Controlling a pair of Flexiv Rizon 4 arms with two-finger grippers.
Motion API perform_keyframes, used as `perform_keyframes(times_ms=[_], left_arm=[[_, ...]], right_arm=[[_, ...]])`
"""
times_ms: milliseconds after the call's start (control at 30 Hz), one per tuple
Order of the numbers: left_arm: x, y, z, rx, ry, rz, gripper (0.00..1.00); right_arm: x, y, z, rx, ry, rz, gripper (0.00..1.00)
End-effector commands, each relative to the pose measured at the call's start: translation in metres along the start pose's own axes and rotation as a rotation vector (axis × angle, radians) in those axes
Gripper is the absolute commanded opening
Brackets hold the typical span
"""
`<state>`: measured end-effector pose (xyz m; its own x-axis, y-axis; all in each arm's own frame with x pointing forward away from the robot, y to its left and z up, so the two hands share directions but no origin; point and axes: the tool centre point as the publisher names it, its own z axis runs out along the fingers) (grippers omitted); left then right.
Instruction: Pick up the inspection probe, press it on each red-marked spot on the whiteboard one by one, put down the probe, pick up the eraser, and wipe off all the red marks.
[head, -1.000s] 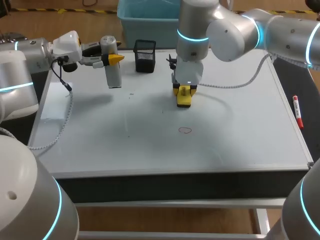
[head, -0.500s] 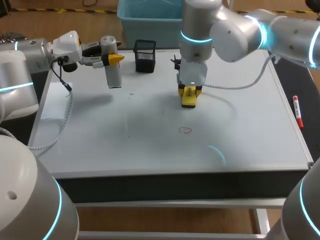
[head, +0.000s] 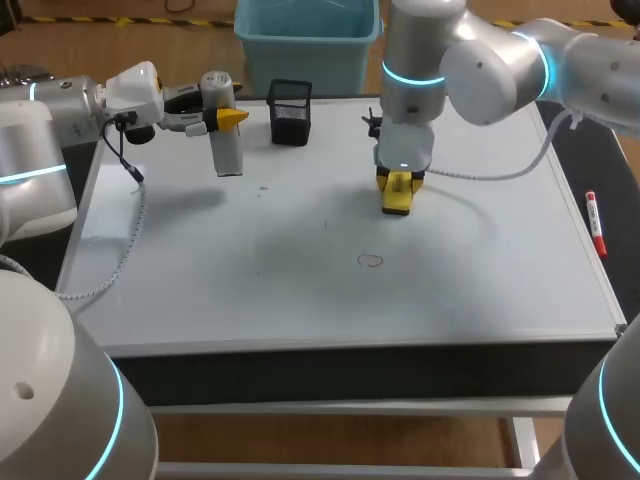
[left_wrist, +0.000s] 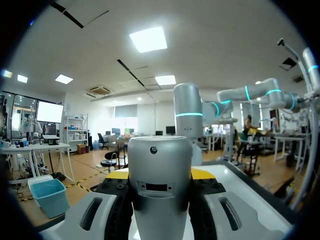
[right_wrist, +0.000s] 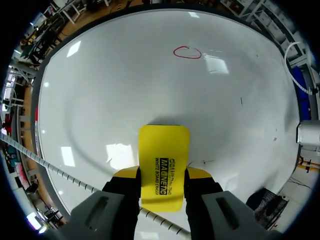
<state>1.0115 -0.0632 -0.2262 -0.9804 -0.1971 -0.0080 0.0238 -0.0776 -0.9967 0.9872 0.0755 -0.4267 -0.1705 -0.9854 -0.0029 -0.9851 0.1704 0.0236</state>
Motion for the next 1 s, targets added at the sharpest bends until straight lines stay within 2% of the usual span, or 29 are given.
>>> perform_keyframes(times_ms=[33,367,633,700,800,1000], left_arm=[[0.000,-0.001,0.000,0.001,-0.002,0.001,0.00],[0.000,-0.001,0.000,0.001,-0.002,0.001,0.00],[0.000,-0.001,0.000,0.001,-0.002,0.001,0.00],[0.000,-0.001,0.000,0.001,-0.002,0.001,0.00],[0.000,-0.001,0.000,0.001,-0.002,0.001,0.00],[0.000,-0.001,0.000,0.001,-0.002,0.001,0.00]], right_arm=[[0.007,0.003,-0.006,0.011,-0.006,0.002,0.00],[0.019,0.001,-0.024,0.050,0.012,0.003,0.00],[0.032,-0.012,-0.048,0.086,0.028,-0.005,0.00],[0.038,-0.018,-0.051,0.077,0.002,-0.002,0.00],[0.056,-0.034,-0.055,0.073,-0.004,0.036,0.00],[0.106,-0.072,-0.064,0.063,0.011,0.143,0.00]])
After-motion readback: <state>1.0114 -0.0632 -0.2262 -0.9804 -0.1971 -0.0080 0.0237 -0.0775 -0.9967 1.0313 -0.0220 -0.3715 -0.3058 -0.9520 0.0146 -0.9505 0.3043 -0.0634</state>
